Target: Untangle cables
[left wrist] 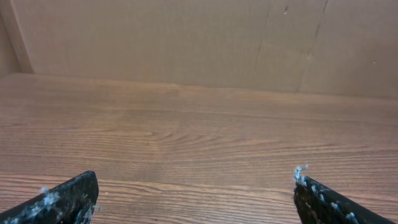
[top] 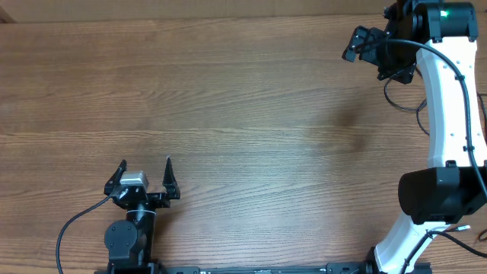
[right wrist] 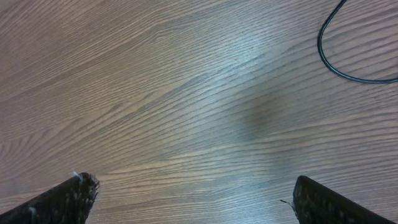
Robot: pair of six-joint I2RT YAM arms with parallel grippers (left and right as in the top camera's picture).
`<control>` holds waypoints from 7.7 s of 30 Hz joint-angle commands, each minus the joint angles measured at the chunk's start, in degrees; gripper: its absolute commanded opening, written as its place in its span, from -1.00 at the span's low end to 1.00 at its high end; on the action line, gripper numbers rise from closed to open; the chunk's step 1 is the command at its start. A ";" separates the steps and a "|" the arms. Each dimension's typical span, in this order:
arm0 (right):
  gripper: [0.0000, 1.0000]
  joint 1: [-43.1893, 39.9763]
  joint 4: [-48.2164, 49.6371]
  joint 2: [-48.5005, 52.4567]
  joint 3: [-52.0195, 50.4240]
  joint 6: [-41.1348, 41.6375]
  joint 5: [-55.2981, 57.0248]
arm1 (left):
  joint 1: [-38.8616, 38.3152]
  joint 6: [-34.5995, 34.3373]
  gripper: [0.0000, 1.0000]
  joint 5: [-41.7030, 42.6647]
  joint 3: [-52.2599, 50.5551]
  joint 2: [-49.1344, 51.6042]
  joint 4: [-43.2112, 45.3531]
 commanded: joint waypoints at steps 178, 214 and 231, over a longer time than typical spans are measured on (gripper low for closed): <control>1.00 -0.15 79.43 -112.63 -123.58 -12.20 3.98 | 0.46 -0.63 0.99 -0.79 -0.24 -0.57 -0.09; 1.00 -0.15 80.02 -112.61 -123.58 -19.52 -0.31 | 0.46 -0.63 0.99 -0.79 -0.24 -0.57 -0.09; 1.00 -0.15 80.02 -112.61 -123.58 -19.52 -0.31 | 0.46 -0.63 0.99 -0.79 -0.24 -0.57 -0.11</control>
